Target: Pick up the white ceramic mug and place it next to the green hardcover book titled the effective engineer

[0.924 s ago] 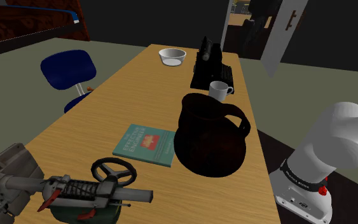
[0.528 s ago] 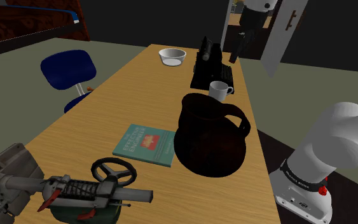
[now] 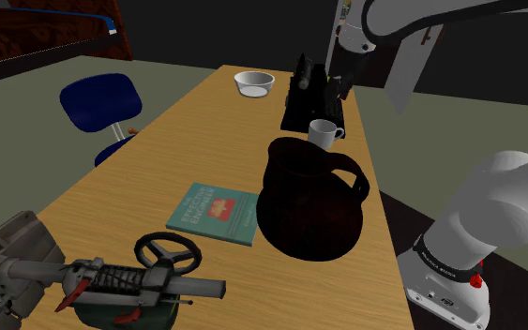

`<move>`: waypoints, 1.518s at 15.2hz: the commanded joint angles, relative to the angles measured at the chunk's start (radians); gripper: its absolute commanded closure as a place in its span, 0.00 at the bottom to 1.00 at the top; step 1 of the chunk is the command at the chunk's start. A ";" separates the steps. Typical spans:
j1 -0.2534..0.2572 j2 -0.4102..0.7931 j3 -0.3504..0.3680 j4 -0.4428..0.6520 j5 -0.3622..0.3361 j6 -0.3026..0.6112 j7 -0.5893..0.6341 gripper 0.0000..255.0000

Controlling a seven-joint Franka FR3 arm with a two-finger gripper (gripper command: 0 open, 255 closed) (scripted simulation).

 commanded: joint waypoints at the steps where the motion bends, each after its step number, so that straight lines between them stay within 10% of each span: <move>1: -0.006 0.062 -0.019 -0.011 -0.004 0.073 -0.013 0.00; 10: -0.023 0.364 -0.099 0.019 0.017 0.334 -0.097 0.00; 23: -0.024 0.462 -0.109 -0.004 0.031 0.454 -0.111 0.00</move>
